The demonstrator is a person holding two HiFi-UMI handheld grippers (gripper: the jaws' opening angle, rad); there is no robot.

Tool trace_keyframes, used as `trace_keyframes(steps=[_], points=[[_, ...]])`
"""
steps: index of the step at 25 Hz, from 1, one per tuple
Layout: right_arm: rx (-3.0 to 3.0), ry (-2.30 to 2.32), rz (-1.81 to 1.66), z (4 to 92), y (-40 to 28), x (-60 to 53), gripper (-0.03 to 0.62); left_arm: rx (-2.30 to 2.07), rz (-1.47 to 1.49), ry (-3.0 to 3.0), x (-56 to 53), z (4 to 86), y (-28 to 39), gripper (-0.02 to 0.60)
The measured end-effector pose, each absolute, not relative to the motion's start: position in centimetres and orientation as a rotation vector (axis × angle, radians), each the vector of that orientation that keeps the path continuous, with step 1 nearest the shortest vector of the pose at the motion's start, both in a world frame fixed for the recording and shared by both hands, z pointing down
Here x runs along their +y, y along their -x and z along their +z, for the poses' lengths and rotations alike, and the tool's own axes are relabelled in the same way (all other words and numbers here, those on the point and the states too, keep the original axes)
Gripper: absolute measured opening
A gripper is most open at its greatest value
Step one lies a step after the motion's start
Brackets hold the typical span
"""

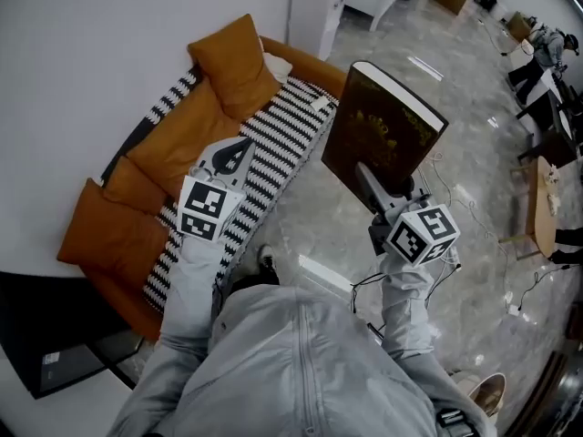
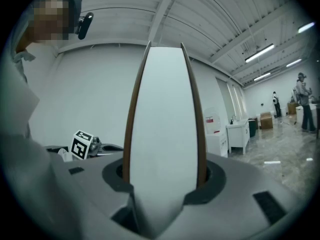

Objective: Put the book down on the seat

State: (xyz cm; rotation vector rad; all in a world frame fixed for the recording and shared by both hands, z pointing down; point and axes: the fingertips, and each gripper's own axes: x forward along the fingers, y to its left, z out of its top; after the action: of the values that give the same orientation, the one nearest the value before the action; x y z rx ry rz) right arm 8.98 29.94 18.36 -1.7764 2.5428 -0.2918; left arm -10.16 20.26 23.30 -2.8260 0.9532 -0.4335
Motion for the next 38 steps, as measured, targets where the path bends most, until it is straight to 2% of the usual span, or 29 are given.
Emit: trace_keyframes(steps=[21, 38], points=[[2.474, 1.835, -0.495, 22.6, -8.8, 15.8, 0.234, 0.865, -0.533, 2.929, 5.7, 28.5, 10.2, 0.028], [2.531, 1.718, -0.725, 28.3, -14.7, 0.6, 0.234, 1.004, -0.603, 2.942, -7.4, 32.6, 5.9, 0.028]])
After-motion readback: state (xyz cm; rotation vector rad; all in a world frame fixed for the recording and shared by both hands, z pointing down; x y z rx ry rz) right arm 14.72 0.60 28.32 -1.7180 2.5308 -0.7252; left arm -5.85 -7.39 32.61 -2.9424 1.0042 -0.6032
